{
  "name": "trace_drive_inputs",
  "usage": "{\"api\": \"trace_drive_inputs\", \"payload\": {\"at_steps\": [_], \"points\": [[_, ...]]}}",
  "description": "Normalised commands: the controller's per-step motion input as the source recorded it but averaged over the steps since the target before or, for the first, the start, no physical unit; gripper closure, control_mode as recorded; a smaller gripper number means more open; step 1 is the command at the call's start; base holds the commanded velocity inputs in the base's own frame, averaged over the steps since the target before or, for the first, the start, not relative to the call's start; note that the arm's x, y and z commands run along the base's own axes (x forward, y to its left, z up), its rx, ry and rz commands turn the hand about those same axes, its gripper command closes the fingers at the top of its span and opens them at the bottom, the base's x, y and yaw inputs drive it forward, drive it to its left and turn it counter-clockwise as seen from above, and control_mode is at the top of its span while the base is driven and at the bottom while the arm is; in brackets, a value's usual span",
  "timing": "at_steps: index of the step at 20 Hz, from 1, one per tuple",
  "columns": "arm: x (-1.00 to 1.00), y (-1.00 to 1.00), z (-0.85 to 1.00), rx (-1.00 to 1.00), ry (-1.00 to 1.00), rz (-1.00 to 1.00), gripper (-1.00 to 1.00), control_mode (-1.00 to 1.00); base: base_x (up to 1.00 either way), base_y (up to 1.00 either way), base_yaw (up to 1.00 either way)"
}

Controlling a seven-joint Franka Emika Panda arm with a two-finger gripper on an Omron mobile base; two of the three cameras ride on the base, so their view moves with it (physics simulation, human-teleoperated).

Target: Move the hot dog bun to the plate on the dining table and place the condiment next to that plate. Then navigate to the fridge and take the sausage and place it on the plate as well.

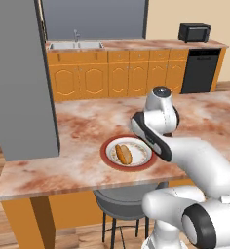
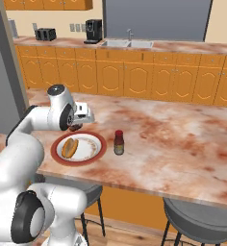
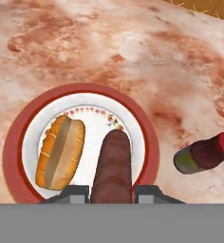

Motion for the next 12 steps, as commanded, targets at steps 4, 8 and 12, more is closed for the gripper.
{"api": "trace_drive_inputs", "payload": {"at_steps": [4, 8, 12], "points": [[0.18, -0.08, -0.38, 0.00, -0.15, 0.06, 1.00, -1.00, 0.00, 0.00, 0.00], [0.31, -0.17, -0.45, 0.00, 0.00, 0.01, 1.00, -1.00, 0.00, 0.00, 0.00], [0.03, -0.08, -0.41, 0.00, 0.05, 0.00, 1.00, -1.00, 0.00, 0.00, 0.00]]}}
